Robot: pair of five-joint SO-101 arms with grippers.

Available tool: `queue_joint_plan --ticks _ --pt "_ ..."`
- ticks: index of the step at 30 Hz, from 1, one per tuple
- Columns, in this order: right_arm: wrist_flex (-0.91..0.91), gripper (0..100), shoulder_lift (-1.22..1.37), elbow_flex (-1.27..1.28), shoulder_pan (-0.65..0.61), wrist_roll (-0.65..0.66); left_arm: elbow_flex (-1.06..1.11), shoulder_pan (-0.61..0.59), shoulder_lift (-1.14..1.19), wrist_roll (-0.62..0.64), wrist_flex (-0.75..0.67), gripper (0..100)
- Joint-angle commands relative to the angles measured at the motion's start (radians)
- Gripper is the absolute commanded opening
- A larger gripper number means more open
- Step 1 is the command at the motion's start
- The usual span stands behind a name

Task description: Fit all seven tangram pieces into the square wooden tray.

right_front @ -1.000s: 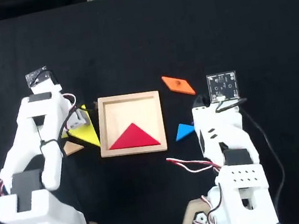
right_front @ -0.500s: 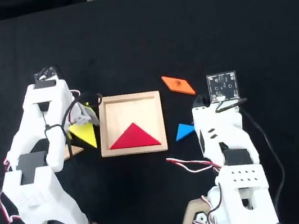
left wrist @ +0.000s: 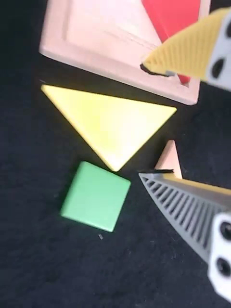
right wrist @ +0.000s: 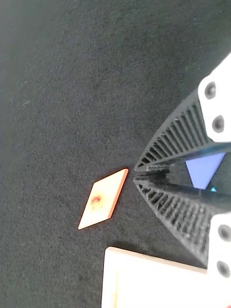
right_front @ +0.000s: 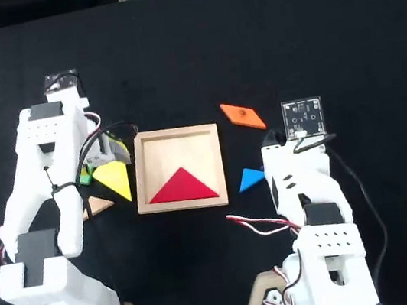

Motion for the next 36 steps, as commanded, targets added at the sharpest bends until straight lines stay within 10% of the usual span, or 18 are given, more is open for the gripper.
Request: queue_joint_plan --ticks 1,19,36 --pt "-0.014 1.5 -0.013 -0.015 -0.014 -0.002 0.001 -0.031 0.028 -0.021 -0.043 32" --pt "-0.014 1.5 -0.013 -0.013 -0.014 -0.002 -0.064 -0.142 0.158 -0.098 -0.155 32" --pt "-0.014 1.5 -0.013 -0.013 -0.014 -0.002 -0.082 -0.012 0.235 -0.057 -0.055 32"
